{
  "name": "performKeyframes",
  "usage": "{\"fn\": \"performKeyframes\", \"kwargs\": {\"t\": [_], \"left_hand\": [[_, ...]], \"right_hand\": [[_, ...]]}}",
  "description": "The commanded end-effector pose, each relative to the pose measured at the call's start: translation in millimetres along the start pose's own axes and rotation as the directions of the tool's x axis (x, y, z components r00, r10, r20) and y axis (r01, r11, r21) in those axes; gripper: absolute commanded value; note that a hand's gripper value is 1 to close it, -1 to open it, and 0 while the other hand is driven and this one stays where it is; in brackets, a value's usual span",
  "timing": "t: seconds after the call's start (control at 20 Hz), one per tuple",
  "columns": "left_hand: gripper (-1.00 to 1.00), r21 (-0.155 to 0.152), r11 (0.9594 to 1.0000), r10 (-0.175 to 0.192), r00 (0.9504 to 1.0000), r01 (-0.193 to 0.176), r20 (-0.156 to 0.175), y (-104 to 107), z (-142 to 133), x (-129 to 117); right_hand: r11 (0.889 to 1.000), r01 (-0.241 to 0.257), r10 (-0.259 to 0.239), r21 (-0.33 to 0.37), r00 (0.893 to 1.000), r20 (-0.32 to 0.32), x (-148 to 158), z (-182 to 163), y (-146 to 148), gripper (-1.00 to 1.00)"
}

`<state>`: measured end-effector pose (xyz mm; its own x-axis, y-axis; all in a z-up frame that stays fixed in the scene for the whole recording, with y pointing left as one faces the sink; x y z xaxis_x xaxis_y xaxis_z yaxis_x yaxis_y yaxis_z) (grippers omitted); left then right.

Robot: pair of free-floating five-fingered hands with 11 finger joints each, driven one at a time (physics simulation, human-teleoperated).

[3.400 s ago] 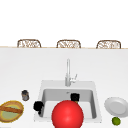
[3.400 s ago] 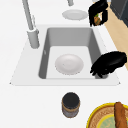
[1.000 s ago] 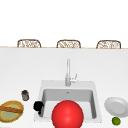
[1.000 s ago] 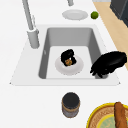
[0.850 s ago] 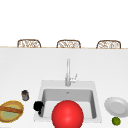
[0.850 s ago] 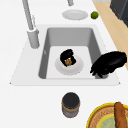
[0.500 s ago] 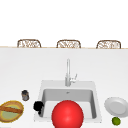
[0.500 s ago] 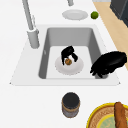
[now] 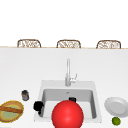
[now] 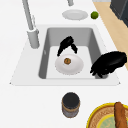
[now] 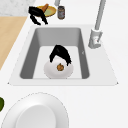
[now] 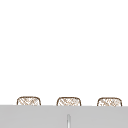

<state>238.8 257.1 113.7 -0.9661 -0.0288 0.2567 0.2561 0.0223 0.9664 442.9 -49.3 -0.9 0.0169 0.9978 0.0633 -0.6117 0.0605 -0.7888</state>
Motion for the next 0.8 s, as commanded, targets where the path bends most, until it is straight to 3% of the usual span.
{"fn": "performKeyframes", "kwargs": {"t": [0.0,0.4,0.75], "left_hand": [[0.0,0.0,1.0,0.0,1.0,0.0,0.0,0,0,0],[0.0,0.0,1.0,0.0,1.0,0.0,0.0,0,0,0],[0.0,0.0,1.0,0.0,1.0,0.0,0.0,0,0,0]], "right_hand": [[1.0,0.005,-0.004,-0.013,0.998,0.059,-10,13,-17,-1.0],[0.999,0.007,0.0,-0.046,0.988,0.153,-26,41,-58,-1.0],[0.991,-0.013,0.043,-0.133,0.973,0.225,-44,66,-89,-1.0]]}}
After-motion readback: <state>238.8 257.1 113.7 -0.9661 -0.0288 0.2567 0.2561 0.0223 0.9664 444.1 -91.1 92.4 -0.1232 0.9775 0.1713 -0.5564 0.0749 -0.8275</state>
